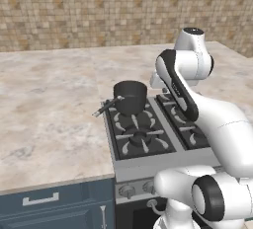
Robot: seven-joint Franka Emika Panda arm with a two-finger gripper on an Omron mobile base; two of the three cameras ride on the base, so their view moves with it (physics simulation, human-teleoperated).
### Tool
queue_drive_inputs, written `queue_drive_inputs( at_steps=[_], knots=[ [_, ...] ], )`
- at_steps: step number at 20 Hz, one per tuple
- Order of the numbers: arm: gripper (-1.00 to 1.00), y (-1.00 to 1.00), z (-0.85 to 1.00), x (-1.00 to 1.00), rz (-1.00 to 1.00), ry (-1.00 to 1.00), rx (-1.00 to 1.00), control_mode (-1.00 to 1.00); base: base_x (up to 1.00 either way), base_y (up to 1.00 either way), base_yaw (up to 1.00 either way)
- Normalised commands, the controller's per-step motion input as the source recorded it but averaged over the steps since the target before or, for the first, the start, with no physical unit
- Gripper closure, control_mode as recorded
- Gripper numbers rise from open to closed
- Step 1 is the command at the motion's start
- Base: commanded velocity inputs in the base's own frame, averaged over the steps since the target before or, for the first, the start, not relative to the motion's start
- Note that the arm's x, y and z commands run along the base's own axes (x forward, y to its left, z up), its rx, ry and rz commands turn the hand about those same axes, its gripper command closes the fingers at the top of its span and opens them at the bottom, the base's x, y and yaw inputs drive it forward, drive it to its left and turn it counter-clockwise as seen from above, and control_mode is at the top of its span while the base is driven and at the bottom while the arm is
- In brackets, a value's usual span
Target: Turn on the rear left burner of the stove.
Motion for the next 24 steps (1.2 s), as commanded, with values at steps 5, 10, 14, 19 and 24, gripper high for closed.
queue_drive_inputs(
  at_steps=[5,10,14,19,24],
  knots=[
    [-1.0,0.0,0.0,0.0,0.0,0.0,0.0,1.0,0.0,0.0,0.0],
    [-1.0,0.0,0.0,0.0,0.0,0.0,0.0,1.0,-0.13,-0.19,0.0],
    [-1.0,0.0,0.0,0.0,0.0,0.0,0.0,1.0,-0.35,-0.29,0.0],
    [-1.0,0.0,0.0,0.0,0.0,0.0,0.0,1.0,-0.34,-0.31,0.0],
    [-1.0,0.0,0.0,0.0,0.0,0.0,0.0,1.0,-0.13,-0.46,0.0]
  ],
)
